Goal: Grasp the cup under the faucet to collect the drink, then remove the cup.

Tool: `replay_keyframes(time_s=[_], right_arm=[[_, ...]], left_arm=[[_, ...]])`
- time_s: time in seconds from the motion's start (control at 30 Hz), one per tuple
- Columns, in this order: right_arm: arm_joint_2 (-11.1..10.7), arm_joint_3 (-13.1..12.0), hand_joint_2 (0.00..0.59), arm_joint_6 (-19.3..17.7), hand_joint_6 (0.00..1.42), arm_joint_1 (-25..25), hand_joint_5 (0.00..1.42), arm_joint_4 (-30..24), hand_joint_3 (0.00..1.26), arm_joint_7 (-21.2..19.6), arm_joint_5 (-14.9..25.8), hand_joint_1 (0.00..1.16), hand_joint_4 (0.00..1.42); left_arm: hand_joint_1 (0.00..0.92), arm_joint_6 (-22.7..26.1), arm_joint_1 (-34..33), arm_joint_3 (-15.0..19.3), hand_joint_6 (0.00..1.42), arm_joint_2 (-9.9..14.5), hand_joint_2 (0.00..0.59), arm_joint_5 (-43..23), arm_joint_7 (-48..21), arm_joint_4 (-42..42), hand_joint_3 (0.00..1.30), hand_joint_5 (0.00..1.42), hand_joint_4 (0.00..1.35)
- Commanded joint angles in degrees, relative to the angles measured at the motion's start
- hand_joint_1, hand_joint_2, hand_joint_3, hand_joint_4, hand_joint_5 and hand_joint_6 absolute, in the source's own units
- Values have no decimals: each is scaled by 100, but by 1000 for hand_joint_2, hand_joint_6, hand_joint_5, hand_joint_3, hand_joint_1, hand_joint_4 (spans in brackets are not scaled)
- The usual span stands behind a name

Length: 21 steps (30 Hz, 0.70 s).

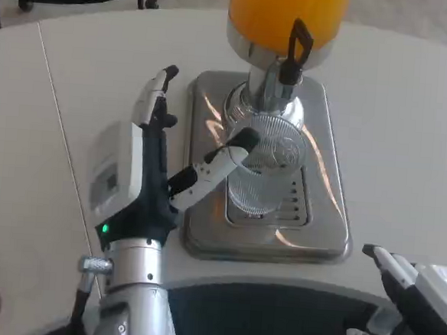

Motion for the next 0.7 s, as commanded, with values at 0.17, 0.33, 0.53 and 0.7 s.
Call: replay_keyframes(time_s=[0.17,0.33,0.53,0.7], right_arm=[[93,184,517,32,0,149,0,29,0,-328,30,366,0],[223,300,519,31,0,239,0,-84,0,-544,78,368,0],[432,438,528,19,0,374,0,-218,0,-872,116,373,0],[617,471,530,37,0,368,0,-335,0,-1290,392,377,0]], left_arm=[[100,-380,964,284,465,489,65,-408,-864,-1355,231,362,193],[63,-654,1620,518,405,974,81,-581,-1509,-2091,252,325,212],[43,-1481,2662,997,269,1794,92,-869,-2249,-2793,201,187,85],[42,-2525,3459,1631,200,2491,94,-939,-2514,-2914,134,106,3]])
